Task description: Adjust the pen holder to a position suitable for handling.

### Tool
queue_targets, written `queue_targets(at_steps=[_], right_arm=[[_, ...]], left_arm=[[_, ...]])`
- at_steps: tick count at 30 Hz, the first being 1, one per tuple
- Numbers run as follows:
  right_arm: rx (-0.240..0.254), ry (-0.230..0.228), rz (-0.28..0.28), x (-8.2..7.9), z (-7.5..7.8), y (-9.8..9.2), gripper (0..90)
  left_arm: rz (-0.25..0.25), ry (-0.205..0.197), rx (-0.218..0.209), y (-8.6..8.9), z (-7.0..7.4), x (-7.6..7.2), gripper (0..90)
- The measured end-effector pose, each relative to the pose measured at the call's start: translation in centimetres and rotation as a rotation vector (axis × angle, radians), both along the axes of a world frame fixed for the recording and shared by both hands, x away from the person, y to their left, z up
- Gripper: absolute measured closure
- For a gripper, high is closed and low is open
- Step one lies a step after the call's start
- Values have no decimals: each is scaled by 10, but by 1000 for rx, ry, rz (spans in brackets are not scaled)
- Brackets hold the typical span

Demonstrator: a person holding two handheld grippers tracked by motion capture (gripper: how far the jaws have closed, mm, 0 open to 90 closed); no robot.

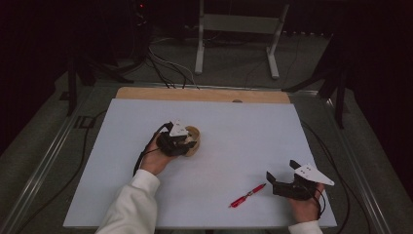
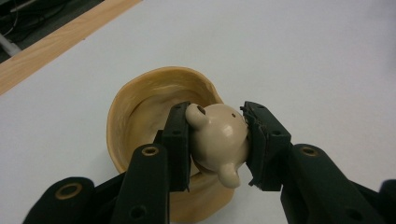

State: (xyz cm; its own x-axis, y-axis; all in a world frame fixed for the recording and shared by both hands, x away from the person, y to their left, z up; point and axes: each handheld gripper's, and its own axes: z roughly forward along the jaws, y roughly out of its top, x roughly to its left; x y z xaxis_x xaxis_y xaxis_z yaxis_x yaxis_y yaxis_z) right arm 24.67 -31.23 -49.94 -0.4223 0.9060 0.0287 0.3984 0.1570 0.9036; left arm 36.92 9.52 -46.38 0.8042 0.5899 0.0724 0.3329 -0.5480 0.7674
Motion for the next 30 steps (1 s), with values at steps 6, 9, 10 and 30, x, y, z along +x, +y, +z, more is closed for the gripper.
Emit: queue_targets(at_steps=[6, 9, 10, 30], right_arm=[[0, 1, 0, 0, 0, 0, 0], [1, 1, 0, 0, 0, 0, 0], [1, 1, 0, 0, 0, 0, 0], [4, 2, -1, 0, 0, 0, 0]], left_arm=[[-14, -4, -21, -1, -2, -9, 647], [-28, -6, -27, -3, -2, -13, 647], [-33, -6, -30, -3, -2, -15, 646], [121, -25, -148, 14, 8, -25, 86]])
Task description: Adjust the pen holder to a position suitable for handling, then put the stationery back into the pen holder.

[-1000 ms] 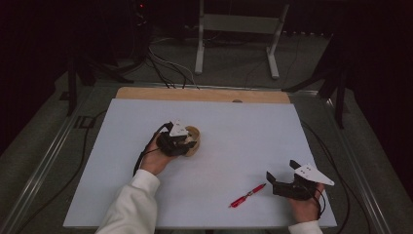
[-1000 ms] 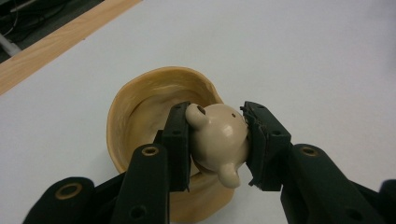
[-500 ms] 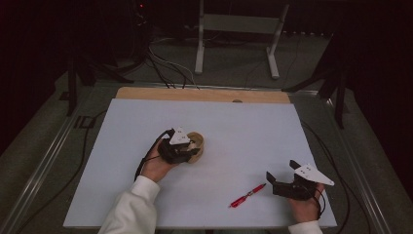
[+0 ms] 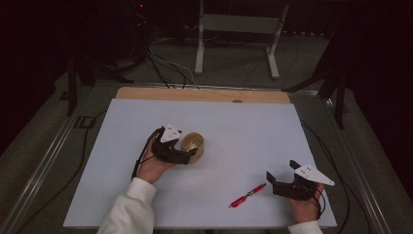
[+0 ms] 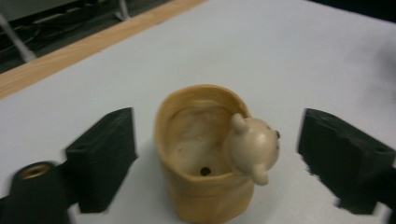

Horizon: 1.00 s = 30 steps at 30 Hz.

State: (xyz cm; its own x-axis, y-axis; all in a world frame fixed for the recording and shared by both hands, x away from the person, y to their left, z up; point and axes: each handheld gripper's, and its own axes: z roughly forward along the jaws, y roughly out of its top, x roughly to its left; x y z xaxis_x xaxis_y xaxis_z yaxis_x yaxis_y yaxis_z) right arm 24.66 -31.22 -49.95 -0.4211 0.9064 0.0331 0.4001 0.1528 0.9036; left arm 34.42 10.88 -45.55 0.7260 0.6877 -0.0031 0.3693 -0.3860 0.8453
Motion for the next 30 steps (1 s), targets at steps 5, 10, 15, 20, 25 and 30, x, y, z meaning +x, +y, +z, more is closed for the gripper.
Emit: queue_targets(at_steps=[5, 10, 15, 20, 25, 30], right_arm=[[2, 2, -3, 0, 0, -1, 0], [1, 1, -2, 0, 0, -1, 0], [1, 2, -5, 0, 0, -1, 0], [0, 2, -5, 0, 0, -1, 0], [3, 3, -5, -1, 0, -2, 0], [11, 3, -1, -1, 1, -4, 1]], left_arm=[[51, -7, -28, 17, 4, -4, 1], [97, -21, -34, 33, 7, -10, 1], [140, -26, -21, 47, 6, -16, 1], [170, -25, -22, 59, 4, -25, 1], [196, -25, -29, 72, -2, -35, 1], [218, -24, -48, 86, -7, -47, 1]])
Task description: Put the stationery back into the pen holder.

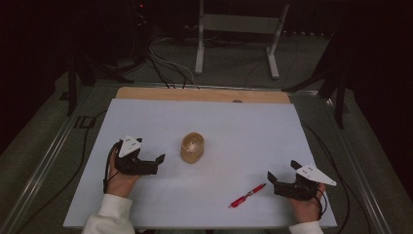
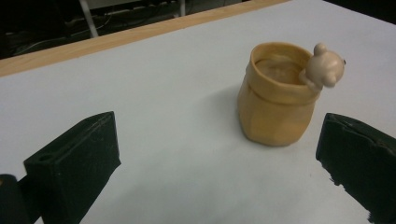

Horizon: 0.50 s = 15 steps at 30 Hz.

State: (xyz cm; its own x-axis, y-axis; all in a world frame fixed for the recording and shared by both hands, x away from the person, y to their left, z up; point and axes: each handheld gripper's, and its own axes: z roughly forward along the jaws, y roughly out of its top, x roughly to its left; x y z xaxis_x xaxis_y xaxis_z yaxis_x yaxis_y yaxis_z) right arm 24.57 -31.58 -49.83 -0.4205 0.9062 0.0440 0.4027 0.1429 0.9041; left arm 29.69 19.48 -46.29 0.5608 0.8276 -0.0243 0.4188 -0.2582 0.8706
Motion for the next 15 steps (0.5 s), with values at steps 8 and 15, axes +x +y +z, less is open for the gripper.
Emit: queue_targets(at_steps=[8, 15], right_arm=[[-5, 13, 69, 4, 9, -1, 1], [-92, 54, 236, 17, 20, 3, 1]], left_arm=[[35, 5, -4, 21, -9, -16, 1], [60, 9, -16, 34, -12, -29, 1]])
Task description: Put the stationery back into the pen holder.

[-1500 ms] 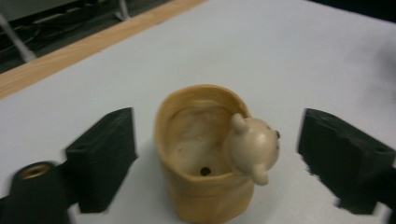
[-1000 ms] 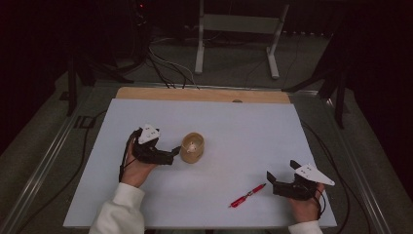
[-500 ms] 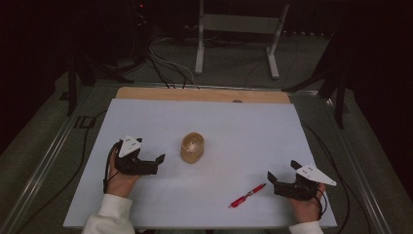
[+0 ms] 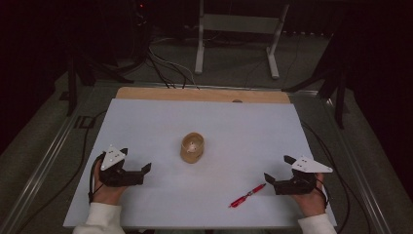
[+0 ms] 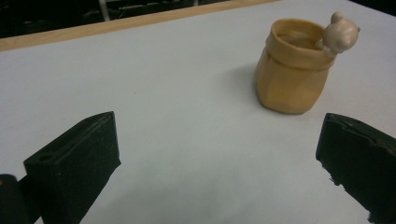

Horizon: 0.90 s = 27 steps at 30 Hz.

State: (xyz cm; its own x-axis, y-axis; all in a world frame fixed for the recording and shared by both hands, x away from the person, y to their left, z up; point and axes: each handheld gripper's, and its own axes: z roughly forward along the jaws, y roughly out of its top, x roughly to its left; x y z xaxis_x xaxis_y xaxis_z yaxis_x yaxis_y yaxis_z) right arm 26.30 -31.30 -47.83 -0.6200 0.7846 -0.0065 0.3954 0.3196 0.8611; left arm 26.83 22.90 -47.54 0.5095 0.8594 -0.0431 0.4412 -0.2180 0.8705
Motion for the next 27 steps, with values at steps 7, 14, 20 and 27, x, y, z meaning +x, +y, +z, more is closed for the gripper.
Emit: queue_targets(at_steps=[7, 14, 20, 27], right_arm=[[-54, 44, 125, 10, 0, 6, 1], [-146, 113, 241, 16, -11, 17, 1], [-166, 141, 285, 17, -15, 23, 1], [-223, 224, 360, 18, -23, 29, 30]], left_arm=[[45, -31, -19, 18, -1, -13, 1], [72, -83, -40, 30, 0, -24, 1], [65, -105, -39, 31, -6, -30, 1], [46, -120, -23, 24, -8, -35, 1]])
